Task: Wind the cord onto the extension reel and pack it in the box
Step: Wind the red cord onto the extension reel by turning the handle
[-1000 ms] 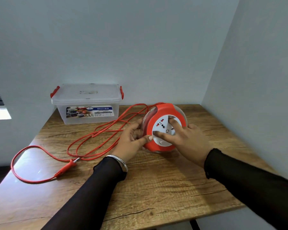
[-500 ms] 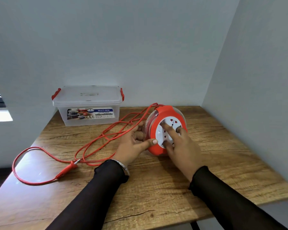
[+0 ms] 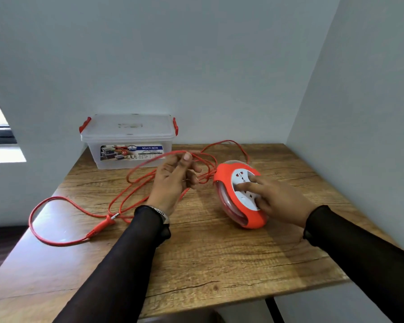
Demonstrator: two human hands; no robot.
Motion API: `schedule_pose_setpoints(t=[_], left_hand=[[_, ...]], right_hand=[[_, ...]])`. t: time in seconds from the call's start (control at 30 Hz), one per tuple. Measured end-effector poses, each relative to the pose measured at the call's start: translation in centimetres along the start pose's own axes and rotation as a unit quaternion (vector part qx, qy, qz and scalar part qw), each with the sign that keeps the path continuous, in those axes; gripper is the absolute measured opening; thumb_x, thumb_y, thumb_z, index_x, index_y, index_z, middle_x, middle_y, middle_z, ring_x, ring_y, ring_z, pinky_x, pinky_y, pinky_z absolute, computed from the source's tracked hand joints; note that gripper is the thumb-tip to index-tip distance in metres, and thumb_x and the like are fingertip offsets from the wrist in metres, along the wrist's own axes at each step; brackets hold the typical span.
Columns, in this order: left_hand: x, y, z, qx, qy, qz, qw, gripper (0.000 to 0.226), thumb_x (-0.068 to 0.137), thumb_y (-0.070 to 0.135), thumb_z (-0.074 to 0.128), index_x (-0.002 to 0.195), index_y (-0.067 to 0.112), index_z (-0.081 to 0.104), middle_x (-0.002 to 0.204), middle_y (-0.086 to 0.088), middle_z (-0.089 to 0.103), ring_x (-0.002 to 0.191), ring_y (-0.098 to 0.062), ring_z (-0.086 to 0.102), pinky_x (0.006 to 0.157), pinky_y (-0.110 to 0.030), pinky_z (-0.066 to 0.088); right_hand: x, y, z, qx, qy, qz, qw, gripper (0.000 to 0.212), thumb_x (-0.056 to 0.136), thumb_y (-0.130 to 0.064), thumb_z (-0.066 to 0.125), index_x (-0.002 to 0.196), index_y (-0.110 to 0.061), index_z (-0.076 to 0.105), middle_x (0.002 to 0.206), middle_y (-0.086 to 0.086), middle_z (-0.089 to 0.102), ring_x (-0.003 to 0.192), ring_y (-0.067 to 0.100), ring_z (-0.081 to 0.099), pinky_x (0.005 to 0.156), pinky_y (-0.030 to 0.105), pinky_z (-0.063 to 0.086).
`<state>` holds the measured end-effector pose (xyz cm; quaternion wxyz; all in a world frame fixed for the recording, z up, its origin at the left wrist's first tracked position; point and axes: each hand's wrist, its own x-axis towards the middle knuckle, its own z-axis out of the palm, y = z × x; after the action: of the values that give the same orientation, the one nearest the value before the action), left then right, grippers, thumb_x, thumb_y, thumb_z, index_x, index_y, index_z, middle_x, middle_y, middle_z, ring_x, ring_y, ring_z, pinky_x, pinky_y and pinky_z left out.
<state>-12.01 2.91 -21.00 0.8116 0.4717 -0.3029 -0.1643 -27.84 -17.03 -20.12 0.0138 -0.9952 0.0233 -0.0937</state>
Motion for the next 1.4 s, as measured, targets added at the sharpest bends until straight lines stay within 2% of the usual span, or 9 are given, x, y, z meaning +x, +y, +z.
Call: schedule_pose_setpoints(t=[0.1,0.23,0.43,0.6,0.73,0.83,0.93,1.13,1.4], left_hand=[[0.4,0.3,-0.8,-0.075,0.076,-0.004,0.994,0.017,0.100,0.025,0.043,0.088,0.019,0.053,0.069,0.002,0.071,0.050,-0.009,0.060,0.047,-0.020,0.048],[1.3,0.6,-2.6,-0.163,0.238,0.027,0.957,0.017,0.102,0.026,0.040,0.089,0.020,0.050,0.080,-0.004,0.074,0.063,-0.014,0.068,0.053,-0.023,0.054],[2.1,0.3,-3.7,-0.183,0.385,0.034,0.904,0.014,0.101,0.022,0.044,0.112,0.014,0.038,0.113,-0.007,0.057,0.097,-0.021,0.062,0.083,-0.034,0.054],[1.8,-0.2,-3.4,-0.148,0.314,-0.026,0.938,0.042,0.097,0.016,0.052,0.133,0.010,0.032,0.117,-0.010,0.051,0.087,-0.012,0.057,0.081,-0.029,0.051],[1.3,-0.6,-2.0,-0.048,0.260,-0.036,0.964,0.013,0.095,0.005,0.054,0.105,0.007,0.046,0.097,-0.015,0.057,0.070,-0.012,0.064,0.068,-0.028,0.056],[1.0,-1.0,-1.2,0.032,0.215,-0.083,0.972,0.013,0.097,0.012,0.052,0.103,0.001,0.052,0.079,-0.014,0.062,0.043,-0.007,0.061,0.041,-0.019,0.051],[0.5,-1.5,-0.3,0.147,0.146,-0.141,0.968,0.023,0.097,0.022,0.054,0.083,0.004,0.059,0.068,-0.012,0.063,0.036,-0.008,0.056,0.036,-0.018,0.046],[-0.4,-2.4,0.5,0.134,-0.034,-0.227,0.964,0.044,0.083,0.038,0.069,0.108,0.002,0.064,0.091,-0.006,0.067,0.074,-0.018,0.064,0.059,-0.030,0.056],[-0.3,-3.0,0.2,0.066,-0.019,-0.132,0.989,0.028,0.073,0.002,0.077,0.095,0.016,0.068,0.087,-0.003,0.076,0.070,-0.014,0.072,0.053,-0.027,0.055]], right_hand=[[0.4,0.7,-0.8,0.030,-0.069,-0.031,0.997,0.061,0.079,0.004,0.050,0.132,-0.026,0.052,0.128,0.012,0.054,0.120,0.030,0.050,0.089,0.045,0.044],[-0.1,1.9,-1.4,0.055,-0.071,0.002,0.996,0.058,0.081,0.004,0.051,0.132,-0.024,0.052,0.128,0.008,0.057,0.115,0.022,0.053,0.093,0.031,0.040],[-0.4,2.4,-1.7,0.013,-0.082,0.021,0.996,0.059,0.085,-0.001,0.053,0.135,-0.031,0.048,0.133,0.006,0.054,0.119,0.021,0.050,0.096,0.033,0.039],[-0.4,2.7,-1.2,0.012,-0.074,0.025,0.997,0.059,0.085,-0.002,0.053,0.135,-0.034,0.047,0.137,0.005,0.051,0.126,0.021,0.045,0.096,0.028,0.036],[-0.1,2.6,-1.0,0.005,-0.080,0.019,0.997,0.061,0.084,-0.001,0.052,0.134,-0.035,0.048,0.132,0.005,0.054,0.121,0.022,0.048,0.091,0.025,0.035],[-0.1,2.0,-1.0,0.028,-0.073,0.028,0.997,0.061,0.083,0.000,0.050,0.134,-0.034,0.048,0.125,0.007,0.054,0.114,0.026,0.051,0.093,0.040,0.042],[0.1,0.8,-0.5,0.034,-0.033,0.039,0.998,0.061,0.082,-0.001,0.050,0.133,-0.035,0.047,0.121,0.007,0.052,0.109,0.028,0.052,0.085,0.046,0.046],[1.6,-2.4,-0.1,0.002,0.083,0.041,0.996,0.063,0.078,-0.005,0.056,0.132,-0.036,0.050,0.112,0.008,0.052,0.096,0.031,0.056,0.071,0.041,0.048],[4.7,-4.8,1.9,0.018,0.202,0.052,0.978,0.057,0.079,-0.004,0.056,0.129,-0.031,0.056,0.110,0.018,0.058,0.088,0.036,0.060,0.061,0.039,0.050]])
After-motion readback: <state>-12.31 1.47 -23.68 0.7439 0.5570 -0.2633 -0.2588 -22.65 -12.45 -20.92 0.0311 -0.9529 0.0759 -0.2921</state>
